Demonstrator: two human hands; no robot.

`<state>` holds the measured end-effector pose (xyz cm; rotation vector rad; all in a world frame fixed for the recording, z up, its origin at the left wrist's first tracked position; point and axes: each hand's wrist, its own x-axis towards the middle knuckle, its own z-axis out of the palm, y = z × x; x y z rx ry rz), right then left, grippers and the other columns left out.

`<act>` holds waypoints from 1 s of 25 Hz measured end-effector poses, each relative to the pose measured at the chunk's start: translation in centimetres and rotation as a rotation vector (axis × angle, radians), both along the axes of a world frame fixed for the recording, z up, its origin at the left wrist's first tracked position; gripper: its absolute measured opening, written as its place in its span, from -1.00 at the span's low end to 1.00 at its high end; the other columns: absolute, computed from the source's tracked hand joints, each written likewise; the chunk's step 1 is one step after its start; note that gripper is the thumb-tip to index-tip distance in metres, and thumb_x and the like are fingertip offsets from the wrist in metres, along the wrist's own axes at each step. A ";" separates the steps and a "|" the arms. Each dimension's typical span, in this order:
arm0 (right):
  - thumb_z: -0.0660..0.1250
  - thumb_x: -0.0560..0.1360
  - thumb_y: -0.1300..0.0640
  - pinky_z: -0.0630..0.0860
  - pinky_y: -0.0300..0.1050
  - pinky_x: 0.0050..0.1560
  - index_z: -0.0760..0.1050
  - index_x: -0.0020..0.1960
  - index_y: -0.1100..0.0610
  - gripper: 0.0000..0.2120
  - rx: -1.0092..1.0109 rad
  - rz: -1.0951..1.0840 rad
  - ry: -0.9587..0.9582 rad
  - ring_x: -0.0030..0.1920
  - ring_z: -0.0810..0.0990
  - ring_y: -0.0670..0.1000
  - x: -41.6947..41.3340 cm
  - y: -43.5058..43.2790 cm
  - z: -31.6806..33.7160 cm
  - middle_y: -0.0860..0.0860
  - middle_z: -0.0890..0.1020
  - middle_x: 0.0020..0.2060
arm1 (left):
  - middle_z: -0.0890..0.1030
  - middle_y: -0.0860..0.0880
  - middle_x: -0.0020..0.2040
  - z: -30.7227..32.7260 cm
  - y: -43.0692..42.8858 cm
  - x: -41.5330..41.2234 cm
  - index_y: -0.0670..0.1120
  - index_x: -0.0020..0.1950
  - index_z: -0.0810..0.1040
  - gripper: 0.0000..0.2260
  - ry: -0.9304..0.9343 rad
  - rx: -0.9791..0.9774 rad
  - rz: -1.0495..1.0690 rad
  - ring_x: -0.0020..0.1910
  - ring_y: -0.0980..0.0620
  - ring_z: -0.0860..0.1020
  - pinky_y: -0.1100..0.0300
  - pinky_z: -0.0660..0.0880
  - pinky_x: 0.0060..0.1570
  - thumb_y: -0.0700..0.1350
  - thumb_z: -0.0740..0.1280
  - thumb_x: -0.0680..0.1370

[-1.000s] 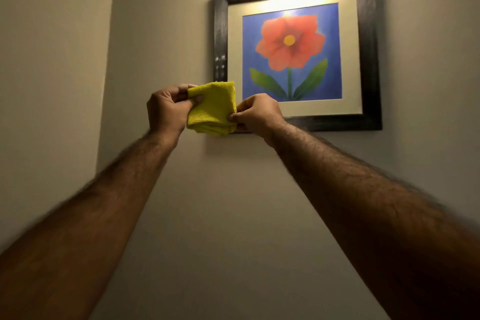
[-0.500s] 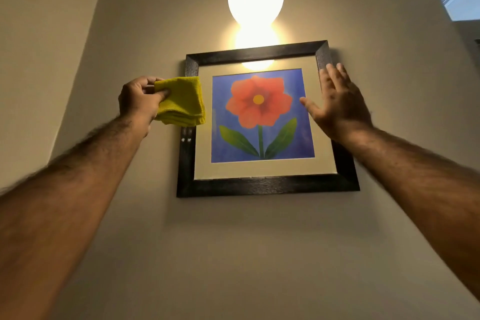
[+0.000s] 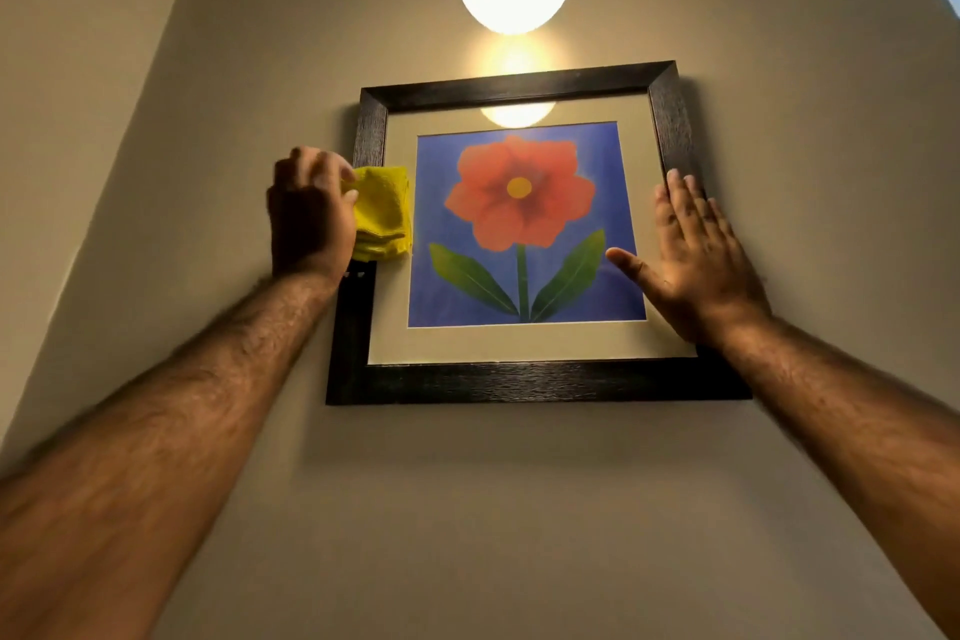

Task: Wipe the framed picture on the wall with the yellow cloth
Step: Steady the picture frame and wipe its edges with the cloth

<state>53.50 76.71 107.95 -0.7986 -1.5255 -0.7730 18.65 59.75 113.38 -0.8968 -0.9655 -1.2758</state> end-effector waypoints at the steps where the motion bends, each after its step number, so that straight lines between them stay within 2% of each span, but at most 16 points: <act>1: -0.14 0.50 -0.51 -0.11 0.03 0.65 -0.12 0.66 0.18 -0.01 0.015 -0.004 0.004 0.67 -0.14 0.04 0.0 0.2 0.0 0.08 -0.11 0.67 | 0.59 -0.23 0.10 -0.2 0.4 0.1 -0.19 0.04 0.60 -0.80 0.085 -0.037 0.039 0.10 -0.25 0.54 -0.04 0.51 0.03 -0.18 0.20 0.55; 2: -0.14 0.50 -0.51 -0.10 0.02 0.65 -0.11 0.66 0.18 0.00 0.024 -0.007 0.003 0.67 -0.12 0.05 -0.1 0.3 0.0 0.09 -0.10 0.67 | 0.62 -0.26 0.09 -0.6 0.9 0.0 -0.23 0.05 0.63 -0.71 0.143 -0.072 0.062 0.09 -0.27 0.57 -0.06 0.54 0.04 -0.17 0.13 0.57; 4: -0.14 0.50 -0.51 -0.11 0.02 0.65 -0.11 0.66 0.19 0.00 0.033 -0.010 0.010 0.67 -0.11 0.06 -0.2 0.5 -0.1 0.10 -0.09 0.67 | 0.63 -0.29 0.21 -1.9 1.9 -0.6 -0.28 0.21 0.61 -0.64 0.174 -0.114 0.087 0.20 -0.29 0.58 -0.08 0.52 0.22 -0.18 0.10 0.62; 7: -0.11 0.51 -0.50 -0.10 0.02 0.65 -0.09 0.66 0.20 -0.01 0.054 -0.011 0.011 0.67 -0.10 0.06 -0.3 0.7 -0.4 0.11 -0.08 0.67 | 0.45 -0.26 0.47 -5.1 2.9 -1.5 -0.27 0.47 0.41 -0.60 0.182 -0.196 0.071 0.48 -0.23 0.40 0.03 0.29 0.50 -0.20 0.11 0.65; 9: -0.10 0.51 -0.50 -0.11 0.01 0.65 -0.10 0.66 0.20 -0.01 0.060 -0.018 0.012 0.67 -0.11 0.07 -0.2 0.7 -0.6 0.11 -0.08 0.67 | 0.34 -0.21 0.55 -6.8 2.7 -1.3 -0.24 0.53 0.33 -0.53 0.164 -0.259 0.026 0.56 -0.16 0.29 0.06 0.21 0.53 -0.06 0.11 0.66; 11: -0.09 0.51 -0.49 -0.11 0.02 0.65 -0.10 0.66 0.21 -0.01 0.068 -0.026 0.014 0.67 -0.10 0.08 -0.2 0.7 -0.7 0.12 -0.08 0.67 | 0.28 -0.19 0.58 -8.9 2.4 -0.8 -0.22 0.56 0.27 -0.43 0.123 -0.306 0.011 0.59 -0.12 0.22 0.01 0.21 0.55 0.11 0.08 0.66; 14: -0.08 0.52 -0.49 -0.11 0.03 0.65 -0.10 0.66 0.21 -0.01 0.065 -0.026 0.006 0.67 -0.10 0.09 -0.2 0.6 -0.8 0.13 -0.08 0.67 | 0.20 -0.18 0.62 -14.3 2.3 -0.7 -0.22 0.59 0.20 -0.33 0.117 -0.345 0.050 0.62 -0.11 0.14 -0.03 0.20 0.56 0.24 0.03 0.65; 17: -0.10 0.51 -0.51 -0.11 0.04 0.65 -0.11 0.66 0.21 0.01 0.065 -0.033 0.012 0.67 -0.11 0.09 -0.3 0.7 -0.8 0.13 -0.08 0.67 | 0.07 -0.14 0.65 -17.7 2.1 -0.7 -0.20 0.62 0.07 -0.21 0.093 -0.448 0.130 0.64 -0.08 0.03 0.02 0.08 0.58 0.35 -0.06 0.61; 19: -0.12 0.50 -0.52 -0.10 0.04 0.65 -0.11 0.66 0.22 0.02 0.061 -0.038 0.013 0.67 -0.11 0.09 -0.2 0.8 -0.9 0.13 -0.08 0.67 | 0.00 -0.14 0.66 -15.5 1.9 -0.3 -0.20 0.63 0.01 -0.13 0.054 -0.492 0.133 0.65 -0.07 -0.02 0.04 0.00 0.59 0.43 -0.14 0.56; 22: -0.15 0.49 -0.52 -0.11 0.03 0.65 -0.12 0.66 0.21 0.03 0.063 -0.041 0.015 0.67 -0.12 0.09 -0.3 0.8 -0.9 0.13 -0.09 0.67 | -0.07 -0.18 0.66 -7.1 2.0 0.1 -0.23 0.63 -0.06 0.03 -0.019 -0.532 0.124 0.65 -0.11 -0.07 0.06 -0.11 0.59 0.53 -0.26 0.44; 25: -0.15 0.49 -0.53 -0.12 0.02 0.65 -0.13 0.66 0.21 0.02 0.061 -0.038 0.014 0.67 -0.12 0.08 -0.3 0.7 -1.0 0.12 -0.10 0.67 | -0.15 -0.16 0.66 1.7 1.4 0.2 -0.19 0.63 -0.14 -0.01 -0.079 -0.612 0.109 0.65 -0.11 -0.14 0.02 -0.15 0.60 0.50 -0.21 0.43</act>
